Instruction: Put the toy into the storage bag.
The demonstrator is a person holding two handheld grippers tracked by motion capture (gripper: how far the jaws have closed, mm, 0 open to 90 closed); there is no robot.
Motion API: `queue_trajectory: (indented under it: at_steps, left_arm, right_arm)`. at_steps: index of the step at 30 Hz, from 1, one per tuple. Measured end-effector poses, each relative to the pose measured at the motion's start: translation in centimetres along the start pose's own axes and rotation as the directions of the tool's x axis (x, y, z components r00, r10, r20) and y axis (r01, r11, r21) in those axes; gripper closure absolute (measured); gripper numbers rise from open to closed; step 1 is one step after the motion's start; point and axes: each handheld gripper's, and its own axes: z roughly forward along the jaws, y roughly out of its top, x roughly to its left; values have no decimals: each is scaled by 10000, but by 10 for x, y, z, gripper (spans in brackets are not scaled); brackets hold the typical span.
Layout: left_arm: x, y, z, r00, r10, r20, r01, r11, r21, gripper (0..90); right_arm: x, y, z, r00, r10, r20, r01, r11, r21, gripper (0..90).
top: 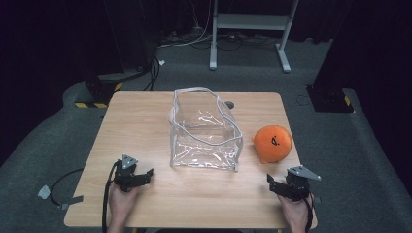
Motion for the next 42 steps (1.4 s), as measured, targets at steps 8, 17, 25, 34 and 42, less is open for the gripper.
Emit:
queue_trajectory:
  at_steps: [8, 17, 25, 34, 42]
  left_arm:
    - [0, 0, 0, 10000, 7, -1, -7, 10000, 6, 176]
    - [0, 0, 0, 10000, 33, -7, -33, 10000, 11, 178]
    - [0, 0, 0, 10000, -4, -12, 4, 10000, -22, 179]
    - [0, 0, 0, 10000, 7, -10, -7, 10000, -15, 180]
    - [0, 0, 0, 10000, 0, -10, 0, 10000, -22, 180]
  right_arm:
    - [-6, 8, 2, 9997, 132, -210, -135, 9998, -136, 142]
    - [-16, 21, 2, 9983, 431, -381, -445, 9983, -374, 139]
    - [-24, 29, 3, 9976, 533, -437, -555, 9971, -518, 134]
    - [-30, 42, 6, 9951, 723, -679, -767, 9950, -642, 113]
    - [-32, 55, 10, 9936, 728, -859, -794, 9940, -756, 96]
